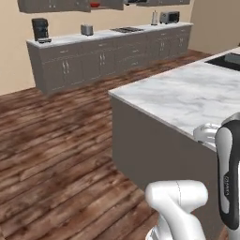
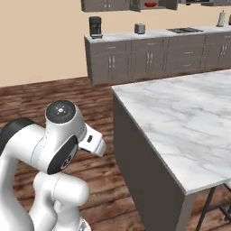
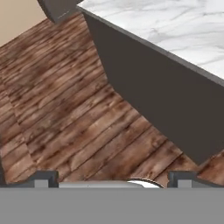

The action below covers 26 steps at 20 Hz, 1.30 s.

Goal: Pick up the bowls from the cabinet and place each bowl in front of a stool on the dining counter.

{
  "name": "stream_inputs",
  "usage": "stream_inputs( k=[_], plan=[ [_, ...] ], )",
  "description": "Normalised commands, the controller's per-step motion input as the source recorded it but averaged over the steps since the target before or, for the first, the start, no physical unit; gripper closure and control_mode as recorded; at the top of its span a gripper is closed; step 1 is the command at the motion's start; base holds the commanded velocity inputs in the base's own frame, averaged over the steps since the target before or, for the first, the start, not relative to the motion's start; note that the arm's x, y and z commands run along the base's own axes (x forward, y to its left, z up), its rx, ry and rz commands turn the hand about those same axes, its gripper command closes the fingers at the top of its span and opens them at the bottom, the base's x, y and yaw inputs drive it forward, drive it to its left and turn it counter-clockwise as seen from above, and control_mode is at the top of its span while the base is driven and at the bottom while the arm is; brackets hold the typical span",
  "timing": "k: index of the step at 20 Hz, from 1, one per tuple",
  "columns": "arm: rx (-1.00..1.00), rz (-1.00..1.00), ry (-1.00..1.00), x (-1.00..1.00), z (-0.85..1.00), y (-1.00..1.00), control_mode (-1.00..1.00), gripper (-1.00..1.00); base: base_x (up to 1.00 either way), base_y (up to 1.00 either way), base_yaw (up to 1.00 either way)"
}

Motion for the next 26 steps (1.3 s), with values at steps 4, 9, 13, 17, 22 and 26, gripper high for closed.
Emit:
stream_inputs(
  k=[4, 9, 13, 17, 22, 26],
  plan=[
    [0.0, 0.0, 0.0, 0.0, 0.0, 0.0, 1.0, -1.0, 1.0, 1.0, -0.49],
    [0.0, 0.0, 0.0, 0.0, 0.0, 0.0, 1.0, -1.0, 1.0, 1.0, -0.42],
    [0.0, 0.0, 0.0, 0.0, 0.0, 0.0, 1.0, -1.0, 1.0, 1.0, -0.27],
    [0.0, 0.0, 0.0, 0.0, 0.0, 0.0, 1.0, -1.0, 1.0, 1.0, -0.21],
    [0.0, 0.0, 0.0, 0.0, 0.0, 0.0, 1.0, -1.0, 0.99, 1.0, -0.09],
    [0.0, 0.0, 0.0, 0.0, 0.0, 0.0, 1.0, -1.0, 0.99, 1.0, -0.05]
  ],
)
